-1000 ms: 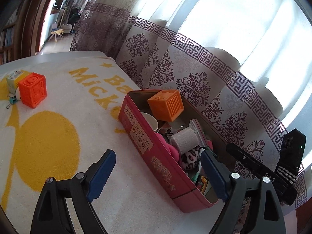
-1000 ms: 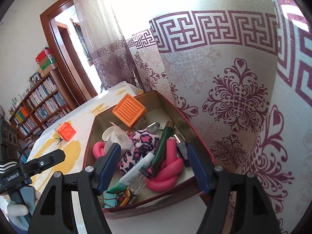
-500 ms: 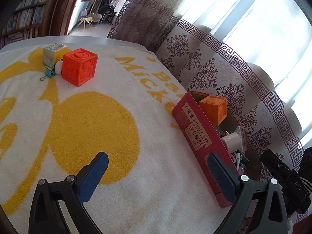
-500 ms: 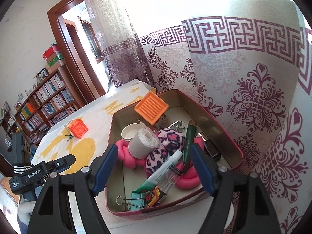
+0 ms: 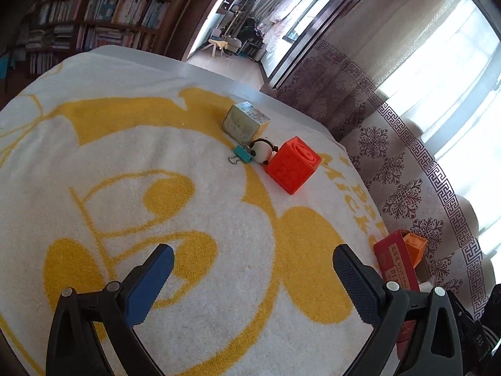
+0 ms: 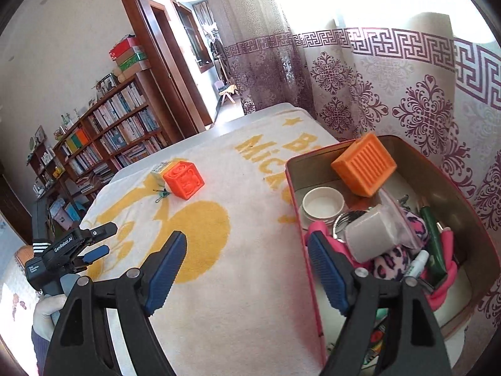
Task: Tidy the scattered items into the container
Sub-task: 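Withdraw both tools from the red box toward the small orange block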
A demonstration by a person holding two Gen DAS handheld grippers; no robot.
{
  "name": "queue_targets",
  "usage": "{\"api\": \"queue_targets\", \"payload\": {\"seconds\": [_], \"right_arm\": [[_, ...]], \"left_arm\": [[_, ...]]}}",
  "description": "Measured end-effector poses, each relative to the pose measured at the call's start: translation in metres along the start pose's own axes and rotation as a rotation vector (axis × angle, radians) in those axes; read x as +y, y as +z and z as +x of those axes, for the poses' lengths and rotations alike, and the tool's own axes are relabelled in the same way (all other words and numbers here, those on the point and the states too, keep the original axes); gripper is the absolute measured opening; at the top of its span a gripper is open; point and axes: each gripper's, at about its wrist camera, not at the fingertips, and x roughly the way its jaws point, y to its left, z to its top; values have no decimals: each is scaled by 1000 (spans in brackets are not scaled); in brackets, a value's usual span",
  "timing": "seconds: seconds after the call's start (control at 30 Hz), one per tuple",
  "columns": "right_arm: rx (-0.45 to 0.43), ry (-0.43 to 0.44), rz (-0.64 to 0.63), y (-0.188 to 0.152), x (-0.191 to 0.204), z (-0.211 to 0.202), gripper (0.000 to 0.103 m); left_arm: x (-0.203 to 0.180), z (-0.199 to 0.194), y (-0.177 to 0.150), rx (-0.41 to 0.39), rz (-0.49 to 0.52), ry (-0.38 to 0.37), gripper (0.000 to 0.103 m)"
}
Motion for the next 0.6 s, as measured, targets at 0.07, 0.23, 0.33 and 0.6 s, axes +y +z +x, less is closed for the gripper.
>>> {"api": "queue_targets", "payload": {"seconds": [0.07, 0.23, 0.33, 0.6], "right_arm": [[26, 29, -18, 5, 15, 16, 84], [77, 88, -22, 26, 45, 55, 85], [103, 95, -9, 38, 59, 81, 87], [162, 61, -36, 61, 90, 151, 88]], "left_arm": [[11, -4, 9, -8, -17, 15, 102], [26, -10, 25, -29, -25, 25, 102], [34, -11, 29, -46, -50, 18, 102], [50, 1, 22, -31, -89, 57, 102]]}}
